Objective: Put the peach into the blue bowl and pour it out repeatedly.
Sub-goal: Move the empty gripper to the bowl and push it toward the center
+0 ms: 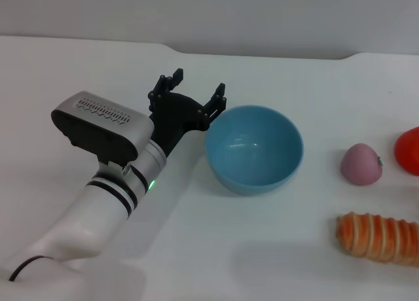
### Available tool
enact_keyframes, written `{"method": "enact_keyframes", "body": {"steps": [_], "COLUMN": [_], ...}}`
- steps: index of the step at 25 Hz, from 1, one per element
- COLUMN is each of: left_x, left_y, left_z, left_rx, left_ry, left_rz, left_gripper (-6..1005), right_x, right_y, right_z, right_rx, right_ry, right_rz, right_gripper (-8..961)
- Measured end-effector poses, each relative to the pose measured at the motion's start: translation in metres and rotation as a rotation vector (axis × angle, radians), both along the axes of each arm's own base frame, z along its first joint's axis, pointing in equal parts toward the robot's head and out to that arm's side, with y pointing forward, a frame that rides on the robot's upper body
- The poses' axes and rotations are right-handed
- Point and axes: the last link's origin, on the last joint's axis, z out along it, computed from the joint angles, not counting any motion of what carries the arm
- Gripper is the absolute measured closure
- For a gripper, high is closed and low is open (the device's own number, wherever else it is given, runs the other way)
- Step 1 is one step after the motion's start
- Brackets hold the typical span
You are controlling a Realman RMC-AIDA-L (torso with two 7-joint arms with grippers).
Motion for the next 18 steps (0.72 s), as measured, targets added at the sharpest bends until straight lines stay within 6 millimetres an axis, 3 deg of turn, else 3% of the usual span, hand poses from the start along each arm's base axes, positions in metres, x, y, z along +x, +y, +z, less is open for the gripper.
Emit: {"method": "enact_keyframes", "body": {"steps": [12, 18], "left_x": [0.009, 0.035], "left_y": [0.004, 0.033], "left_z": [-0.003, 0.005], "left_rx": [-0.040, -0.177], "left_ry": [-0.016, -0.085], "left_rz": [0.004, 0.108], "left_gripper": [183, 184], "right_x": [0.000, 0.000], "right_y": [-0.001, 0.000], "right_z": [-0.001, 0.000], "right_rx": [-0.003, 0.000], "right_ry": [0.005, 0.003], "right_rz": [-0.002, -0.003], "right_gripper": [136, 137]}}
